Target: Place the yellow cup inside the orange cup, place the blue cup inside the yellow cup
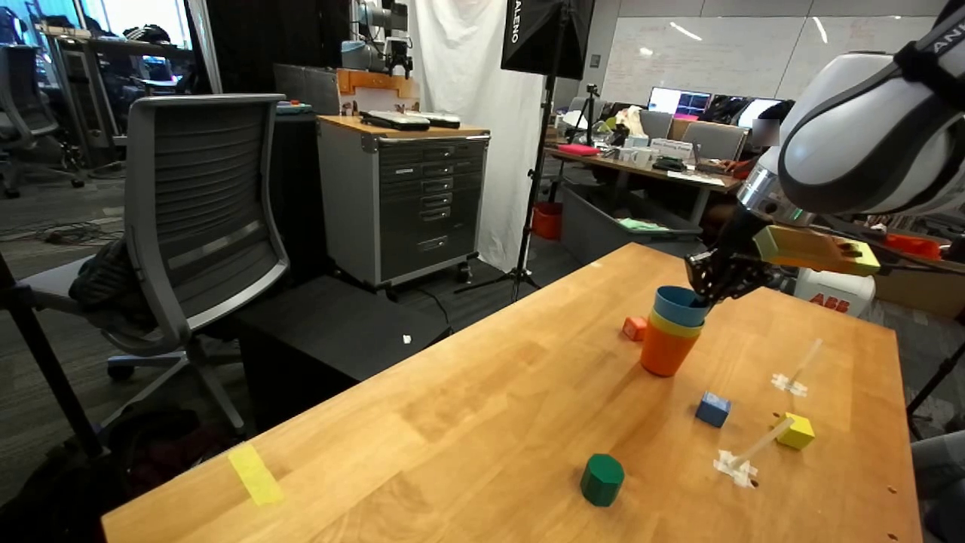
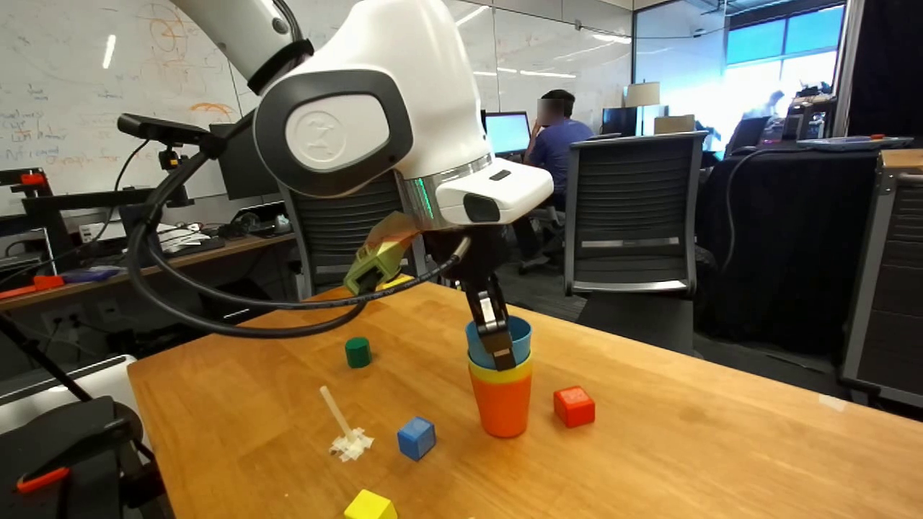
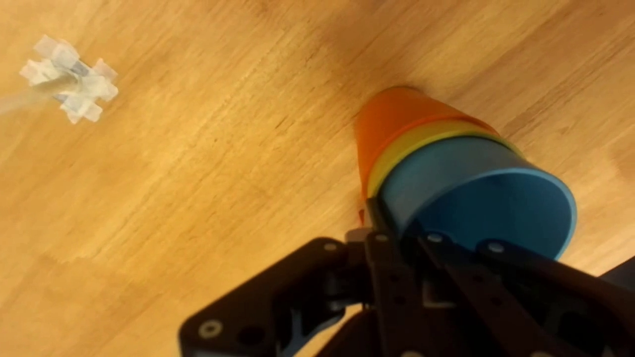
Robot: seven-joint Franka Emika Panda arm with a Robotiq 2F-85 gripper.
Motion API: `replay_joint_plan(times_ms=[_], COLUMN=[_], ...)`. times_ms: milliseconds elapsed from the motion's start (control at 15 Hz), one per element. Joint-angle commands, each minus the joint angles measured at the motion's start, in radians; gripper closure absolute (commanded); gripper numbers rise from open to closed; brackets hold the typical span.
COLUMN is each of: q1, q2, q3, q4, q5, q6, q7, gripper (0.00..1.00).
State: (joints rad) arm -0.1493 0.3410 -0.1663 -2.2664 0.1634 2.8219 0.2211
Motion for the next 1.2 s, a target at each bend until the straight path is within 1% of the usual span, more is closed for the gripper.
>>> replay_joint_plan(times_ms=[0,200,533,600,867,1000,1133], q1=[-0.026,-0.035,-0.084,-0.091,-0.110,-0.093,-0.068], q2=[0.009,-0.013,-0.067,-0.078,-0.135,-0.178,-0.226], q3=[0.035,0.052,0.126,0.138,0.177,0.174,0.163], q4=[0.009,-0.005,-0.024,-0.024,-0.036,-0.063,-0.103], q5=[0.041,0.060,0.163,0.185,0.271,0.257,0.210], q6=[0.007,0.009,-0.002,-0.004,-0.021,-0.041,-0.070], q7=[-0.049,-0.072,-0.173,-0.192,-0.283,-0.322,-0.360], gripper=[0.64,0.39,0.01,0.00,0.00,0.00,0.00])
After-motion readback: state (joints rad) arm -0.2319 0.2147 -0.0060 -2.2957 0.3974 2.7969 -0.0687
